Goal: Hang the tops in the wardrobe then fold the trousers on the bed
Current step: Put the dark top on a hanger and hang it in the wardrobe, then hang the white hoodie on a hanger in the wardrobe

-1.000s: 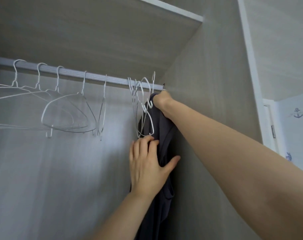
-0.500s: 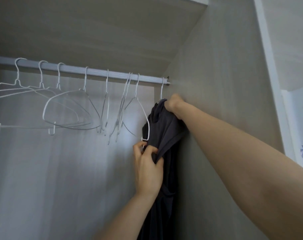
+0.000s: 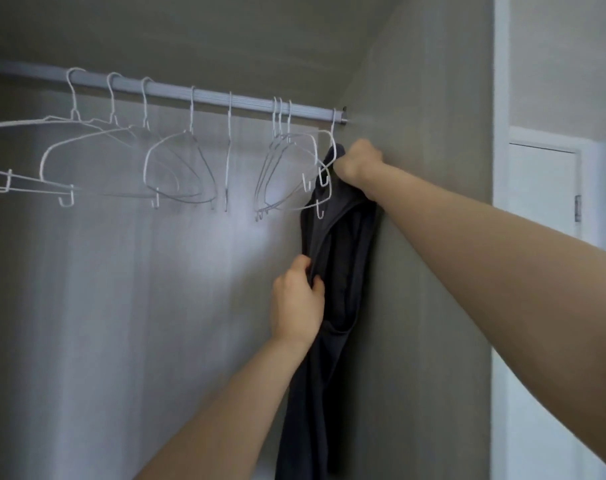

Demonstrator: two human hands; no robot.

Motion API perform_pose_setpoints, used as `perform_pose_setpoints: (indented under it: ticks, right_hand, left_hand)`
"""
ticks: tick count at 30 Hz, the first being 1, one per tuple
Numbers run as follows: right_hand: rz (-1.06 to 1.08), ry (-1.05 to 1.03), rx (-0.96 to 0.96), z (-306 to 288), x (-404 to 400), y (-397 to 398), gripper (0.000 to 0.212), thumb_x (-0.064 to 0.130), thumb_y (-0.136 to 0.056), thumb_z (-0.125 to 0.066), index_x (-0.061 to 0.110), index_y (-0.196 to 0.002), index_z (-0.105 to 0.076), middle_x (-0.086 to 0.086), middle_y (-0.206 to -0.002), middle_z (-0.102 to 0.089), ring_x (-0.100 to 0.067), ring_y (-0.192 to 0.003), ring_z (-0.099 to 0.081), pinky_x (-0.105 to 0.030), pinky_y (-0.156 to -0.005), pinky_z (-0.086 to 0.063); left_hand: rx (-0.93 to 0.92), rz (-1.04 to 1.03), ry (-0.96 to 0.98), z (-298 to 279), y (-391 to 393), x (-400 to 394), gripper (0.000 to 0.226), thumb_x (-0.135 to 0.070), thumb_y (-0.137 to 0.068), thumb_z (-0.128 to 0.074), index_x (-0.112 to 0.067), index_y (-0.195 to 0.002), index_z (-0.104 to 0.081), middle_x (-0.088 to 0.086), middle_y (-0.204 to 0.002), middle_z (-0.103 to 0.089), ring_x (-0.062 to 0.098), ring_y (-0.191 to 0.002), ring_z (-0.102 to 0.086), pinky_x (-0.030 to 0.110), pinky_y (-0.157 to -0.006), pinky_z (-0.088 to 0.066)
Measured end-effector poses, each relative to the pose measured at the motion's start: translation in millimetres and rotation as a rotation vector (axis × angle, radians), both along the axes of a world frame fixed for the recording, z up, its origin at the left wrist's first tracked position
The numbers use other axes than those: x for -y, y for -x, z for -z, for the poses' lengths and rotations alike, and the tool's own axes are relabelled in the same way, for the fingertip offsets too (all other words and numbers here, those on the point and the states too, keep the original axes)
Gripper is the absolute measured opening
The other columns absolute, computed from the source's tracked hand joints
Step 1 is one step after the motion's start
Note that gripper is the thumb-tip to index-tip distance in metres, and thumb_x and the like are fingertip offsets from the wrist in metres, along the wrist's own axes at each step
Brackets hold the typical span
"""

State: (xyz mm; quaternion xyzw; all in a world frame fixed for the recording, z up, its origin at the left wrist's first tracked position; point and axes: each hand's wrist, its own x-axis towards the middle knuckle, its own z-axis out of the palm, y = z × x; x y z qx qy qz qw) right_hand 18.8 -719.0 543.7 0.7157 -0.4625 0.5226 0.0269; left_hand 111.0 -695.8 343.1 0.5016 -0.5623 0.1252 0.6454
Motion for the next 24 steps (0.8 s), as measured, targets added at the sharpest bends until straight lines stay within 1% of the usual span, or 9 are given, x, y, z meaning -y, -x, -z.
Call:
perform_pose_setpoints:
  ticks: [3, 5, 8, 10, 12, 14, 18, 21, 24]
  right_hand:
    - [-0.029, -0.007, 0.001, 14.7, -34.2, 11.2, 0.033, 0.021, -0.098, -0.045, -0.003, -0.119, -0.056, -0.019, -0.127, -0.057, -0.035, -0.117, -0.053, -0.027, -0.087, -0.042]
    - [-0.072, -0.016, 0.015, 25.8, -58.4, 19.9, 0.029, 0.019, -0.097, -0.046, -0.002, -0.113, -0.057, -0.018, -0.113, -0.059, -0.031, -0.104, -0.056, -0.024, -0.075, -0.039]
    - [-0.148, -0.032, 0.032, 49.6, -93.5, 32.7, 0.014, 0.011, -0.092, -0.046, 0.0, -0.091, -0.054, -0.008, -0.086, -0.051, -0.024, -0.081, -0.049, -0.019, -0.062, -0.038]
    - [-0.218, -0.048, 0.054, 72.6, -113.4, 36.4, 0.009, 0.011, -0.088, -0.048, 0.003, -0.085, -0.051, -0.005, -0.084, -0.05, -0.021, -0.075, -0.046, -0.02, -0.049, -0.033]
    - [-0.301, -0.032, 0.054, 99.6, -126.4, 35.2, 0.025, 0.014, -0.089, -0.051, 0.001, -0.11, -0.052, -0.01, -0.104, -0.054, -0.023, -0.092, -0.049, -0.019, -0.057, -0.03]
    - [-0.407, -0.045, 0.041, 129.2, -135.6, 29.4, 0.034, 0.016, -0.091, -0.051, 0.002, -0.122, -0.05, -0.011, -0.116, -0.056, -0.023, -0.102, -0.051, -0.015, -0.061, -0.028]
    - [-0.678, -0.208, 0.064, 191.0, -151.0, 4.5, 0.034, 0.018, -0.091, -0.05, 0.013, -0.125, -0.05, 0.001, -0.103, -0.056, -0.004, -0.074, -0.052, -0.004, -0.048, -0.036]
    - [-0.851, -0.322, 0.035, 236.0, -163.2, -14.5, 0.031, 0.018, -0.09, -0.051, 0.017, -0.121, -0.05, 0.008, -0.094, -0.056, 0.005, -0.072, -0.051, -0.002, -0.049, -0.038]
    - [-1.03, -0.44, 0.007, 282.6, -182.5, -27.6, 0.029, 0.016, -0.089, -0.052, 0.018, -0.118, -0.053, 0.01, -0.091, -0.057, 0.005, -0.07, -0.054, -0.001, -0.052, -0.037]
  left_hand:
    - [0.004, -0.018, -0.054, 3.8, 4.1, -17.0, 0.009, -0.002, -0.088, -0.057, -0.002, -0.096, -0.059, 0.017, -0.087, -0.068, 0.038, -0.086, -0.061, 0.043, -0.074, -0.049]
    - [-0.031, -0.003, -0.074, 7.2, 6.3, -28.6, 0.005, -0.002, -0.087, -0.06, -0.002, -0.091, -0.059, 0.016, -0.084, -0.068, 0.038, -0.085, -0.063, 0.045, -0.075, -0.051]
    - [-0.098, 0.035, -0.111, 16.7, 7.1, -46.5, 0.007, -0.005, -0.086, -0.064, -0.006, -0.093, -0.062, 0.005, -0.077, -0.066, 0.031, -0.081, -0.067, 0.04, -0.077, -0.054]
    - [-0.112, 0.062, -0.164, 26.2, 4.2, -58.3, 0.009, -0.009, -0.088, -0.065, -0.01, -0.096, -0.062, 0.0, -0.08, -0.066, 0.024, -0.078, -0.066, 0.034, -0.078, -0.054]
    - [-0.142, 0.108, -0.232, 36.7, -0.8, -73.0, 0.009, -0.01, -0.091, -0.062, -0.011, -0.099, -0.061, 0.004, -0.088, -0.07, 0.021, -0.075, -0.069, 0.031, -0.075, -0.055]
    - [-0.177, 0.141, -0.265, 47.5, -7.0, -90.8, 0.011, -0.004, -0.091, -0.056, -0.009, -0.099, -0.061, 0.009, -0.087, -0.071, 0.021, -0.066, -0.07, 0.024, -0.065, -0.055]
    - [-0.173, 0.015, -0.299, 72.1, -22.7, -141.1, 0.014, -0.004, -0.093, -0.052, -0.013, -0.094, -0.062, 0.008, -0.078, -0.07, 0.022, -0.059, -0.068, 0.015, -0.05, -0.046]
    - [-0.175, -0.144, -0.331, 95.2, -25.9, -186.2, 0.015, -0.006, -0.09, -0.051, -0.015, -0.092, -0.063, 0.001, -0.068, -0.067, 0.015, -0.055, -0.065, 0.016, -0.047, -0.041]
    - [-0.211, -0.326, -0.385, 132.7, -21.0, -241.8, 0.012, -0.011, -0.091, -0.054, -0.019, -0.088, -0.062, -0.002, -0.066, -0.066, 0.014, -0.056, -0.065, 0.02, -0.051, -0.045]
